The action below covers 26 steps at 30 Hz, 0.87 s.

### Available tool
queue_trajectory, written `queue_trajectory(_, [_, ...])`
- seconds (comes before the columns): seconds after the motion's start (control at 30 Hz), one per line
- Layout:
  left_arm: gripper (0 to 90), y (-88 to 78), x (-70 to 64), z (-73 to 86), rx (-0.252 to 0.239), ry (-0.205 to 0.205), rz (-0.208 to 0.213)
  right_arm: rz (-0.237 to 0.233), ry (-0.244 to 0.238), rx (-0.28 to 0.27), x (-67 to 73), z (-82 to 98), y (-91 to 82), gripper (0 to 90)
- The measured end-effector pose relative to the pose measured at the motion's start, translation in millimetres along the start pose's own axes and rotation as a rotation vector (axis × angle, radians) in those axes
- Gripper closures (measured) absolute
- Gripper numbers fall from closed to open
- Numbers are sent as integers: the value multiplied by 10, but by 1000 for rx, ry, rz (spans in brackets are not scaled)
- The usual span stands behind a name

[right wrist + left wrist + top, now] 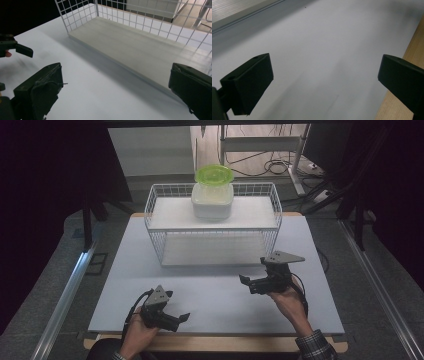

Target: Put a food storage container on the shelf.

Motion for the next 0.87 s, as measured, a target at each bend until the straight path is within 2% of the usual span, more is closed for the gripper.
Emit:
queue_trajectory(0.27, [1,9,-4,7,10,6,-3,24,27,31,-3,290,-57,0])
queue_trajectory(0.5, [2,20,-8,15,15,10,-3,28,80,69,-12,568,-80,0])
queue_trajectory(0.7, [2,31,-7,17,20,13,-4,34,78,143,-11,769,-25,0])
queue_trajectory(0.87, [3,41,-1,10,20,12,-4,34,41,181,26,826,58,0])
Point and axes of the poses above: each handheld gripper's, and its own axes: y roughly forward along the jaws, z roughly out of its underside, x roughly to its left, the point moved 4 cm from there along y, roughly forward along the jaws, and after that the axes turned 1 degree about -x, right-handed, at the moved point
